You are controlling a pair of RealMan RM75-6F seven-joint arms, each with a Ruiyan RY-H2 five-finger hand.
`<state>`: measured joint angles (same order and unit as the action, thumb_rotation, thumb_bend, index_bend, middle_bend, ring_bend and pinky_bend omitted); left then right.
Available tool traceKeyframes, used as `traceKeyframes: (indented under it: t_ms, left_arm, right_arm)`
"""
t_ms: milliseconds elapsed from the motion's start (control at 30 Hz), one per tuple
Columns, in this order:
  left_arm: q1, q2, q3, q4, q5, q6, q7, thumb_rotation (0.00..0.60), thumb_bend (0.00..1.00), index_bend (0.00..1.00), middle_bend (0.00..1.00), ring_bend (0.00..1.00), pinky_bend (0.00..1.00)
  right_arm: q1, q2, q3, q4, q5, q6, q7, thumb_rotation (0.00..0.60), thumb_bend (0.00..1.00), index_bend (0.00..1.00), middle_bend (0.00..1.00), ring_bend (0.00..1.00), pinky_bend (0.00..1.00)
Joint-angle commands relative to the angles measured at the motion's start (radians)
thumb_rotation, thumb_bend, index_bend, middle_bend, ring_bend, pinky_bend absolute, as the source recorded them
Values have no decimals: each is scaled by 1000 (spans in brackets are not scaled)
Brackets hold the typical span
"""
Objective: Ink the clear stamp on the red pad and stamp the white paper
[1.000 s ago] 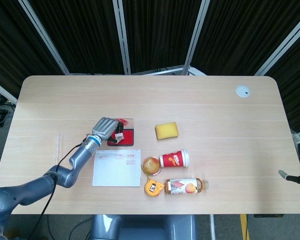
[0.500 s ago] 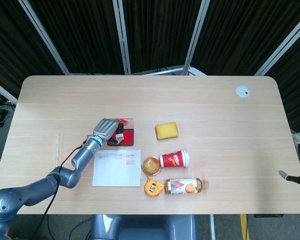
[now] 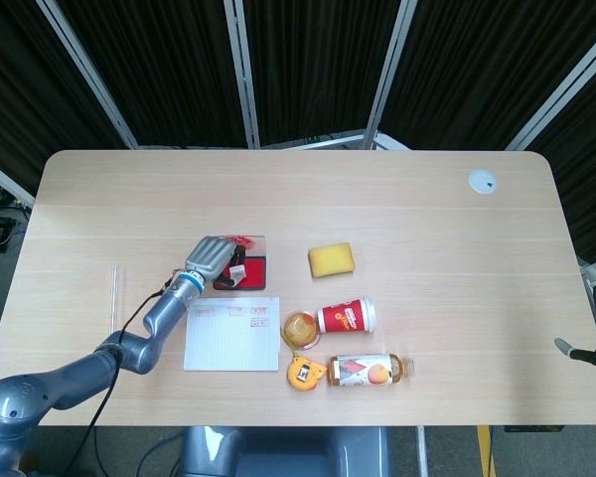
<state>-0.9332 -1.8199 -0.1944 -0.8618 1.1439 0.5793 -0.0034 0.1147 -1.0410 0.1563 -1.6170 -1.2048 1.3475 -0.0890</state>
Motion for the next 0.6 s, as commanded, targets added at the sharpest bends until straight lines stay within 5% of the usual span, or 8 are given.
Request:
traceKeyframes:
  t_ms: [33, 600]
  left_arm:
    - [1, 0, 0, 0, 2, 1, -2, 600, 424, 600, 580, 850, 830]
    - [3, 13, -11, -27, 6, 19, -3, 600, 424, 601, 579, 849, 830]
  right_arm:
    - [0, 0, 0, 0, 0, 0, 0, 600, 0, 0, 0, 0, 0]
    - [0, 1, 0, 0, 0, -2, 4, 600, 0, 0, 0, 0, 0]
